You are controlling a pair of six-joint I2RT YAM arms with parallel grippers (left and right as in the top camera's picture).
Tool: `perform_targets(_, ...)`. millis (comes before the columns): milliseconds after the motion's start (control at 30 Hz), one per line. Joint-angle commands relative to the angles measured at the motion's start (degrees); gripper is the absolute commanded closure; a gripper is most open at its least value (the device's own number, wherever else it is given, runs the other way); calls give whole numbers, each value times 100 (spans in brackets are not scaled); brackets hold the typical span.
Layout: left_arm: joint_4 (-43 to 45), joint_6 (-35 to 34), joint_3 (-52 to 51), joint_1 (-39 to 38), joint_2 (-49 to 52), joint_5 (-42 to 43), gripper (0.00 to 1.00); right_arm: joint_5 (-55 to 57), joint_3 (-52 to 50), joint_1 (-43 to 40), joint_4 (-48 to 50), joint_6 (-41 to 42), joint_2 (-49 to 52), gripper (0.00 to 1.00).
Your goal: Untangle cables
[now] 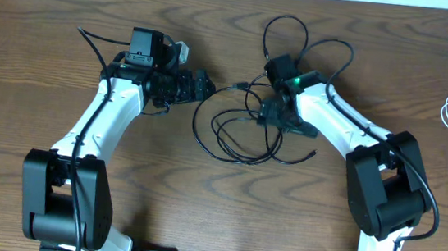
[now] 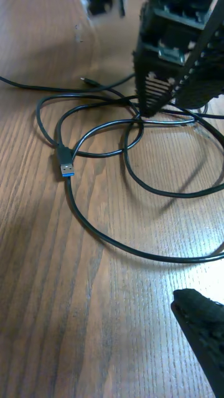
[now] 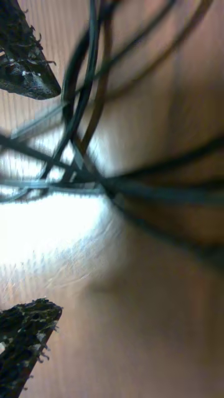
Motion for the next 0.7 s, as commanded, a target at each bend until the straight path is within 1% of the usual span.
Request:
perform_targets(0,-13,96,-17,13,-81,-96,2,133,367,-133,105,-297,-446,1)
perform_targets(100,-13,96,-17,13,-81,-96,2,575,472,-289,179,-249,-605,1)
perform_targets(200,-13,96,-17,13,-81,-96,2,1010,474,-518,188,35,-656,1)
perform_targets(300,-13,96,-17,13,-81,-94,2,1169,448,-791,131,348,-638,1)
perform_targets(467,-13,96,-17,13,-81,-94,2,1119,380,-1292,131,789,-636,1)
perform_targets(600,-13,96,-17,13,-81,-96,2,221,323,-1547,90,802,-636,1)
perform_targets(633,-13,96,-17,13,-81,-94,2,-39,289,-1574,7,782,-636,8)
perform_targets(667,-13,96,-17,13,-81,-96,2,-144,256,-1572,-48,780,-636,18)
